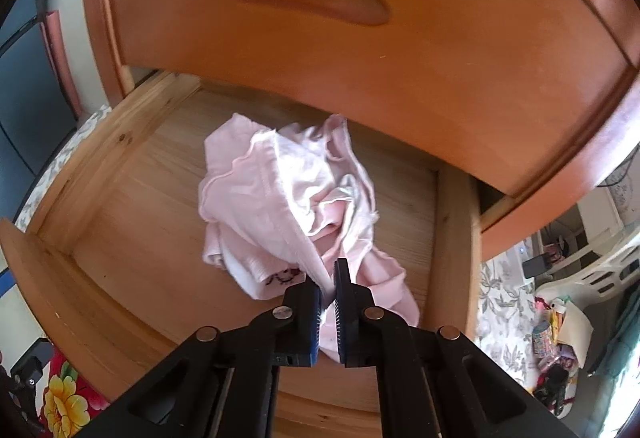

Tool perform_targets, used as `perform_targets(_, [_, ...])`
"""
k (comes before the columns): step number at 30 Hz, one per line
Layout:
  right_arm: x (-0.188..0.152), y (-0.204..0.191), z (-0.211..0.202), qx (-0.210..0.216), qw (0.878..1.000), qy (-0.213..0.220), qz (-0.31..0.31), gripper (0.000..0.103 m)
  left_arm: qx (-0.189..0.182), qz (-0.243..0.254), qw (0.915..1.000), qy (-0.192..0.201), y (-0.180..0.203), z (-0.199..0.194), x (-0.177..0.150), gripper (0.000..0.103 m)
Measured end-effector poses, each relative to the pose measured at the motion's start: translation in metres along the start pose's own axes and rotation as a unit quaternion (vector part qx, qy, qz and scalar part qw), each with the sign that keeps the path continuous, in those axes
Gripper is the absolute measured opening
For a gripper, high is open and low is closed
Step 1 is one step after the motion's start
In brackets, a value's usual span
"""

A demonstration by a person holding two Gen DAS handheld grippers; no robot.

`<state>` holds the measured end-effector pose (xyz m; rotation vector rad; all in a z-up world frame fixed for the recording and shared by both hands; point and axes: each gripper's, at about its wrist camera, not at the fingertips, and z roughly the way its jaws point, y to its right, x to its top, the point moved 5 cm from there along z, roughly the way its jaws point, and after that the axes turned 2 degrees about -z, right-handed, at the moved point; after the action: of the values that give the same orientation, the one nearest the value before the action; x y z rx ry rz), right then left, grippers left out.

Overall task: Take underwear out of drawer
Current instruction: 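Close the right gripper on the pink cloth, then lift the pink cloth out of the drawer toward the blanket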

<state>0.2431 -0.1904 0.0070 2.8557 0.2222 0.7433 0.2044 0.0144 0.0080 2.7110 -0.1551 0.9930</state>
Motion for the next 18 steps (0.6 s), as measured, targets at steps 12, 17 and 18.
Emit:
perform_targets(12, [0.018, 0.031, -0.056, -0.021, 0.995, 0.084, 0.055, 0.006, 0.007, -0.006, 1.0000, 0.004, -0.002, -0.007, 0.000, 0.103])
perform_targets(17, [0.028, 0.044, -0.096, -0.018, 0.987, 0.139, 0.073, 0.006, 0.008, -0.009, 0.9999, 0.010, -0.002, -0.013, 0.001, 0.103])
perform_targets(18, [0.029, 0.046, -0.104, -0.018, 0.986, 0.148, 0.077, 0.006, 0.007, -0.010, 0.9999, 0.011, -0.002, -0.014, 0.001, 0.103])
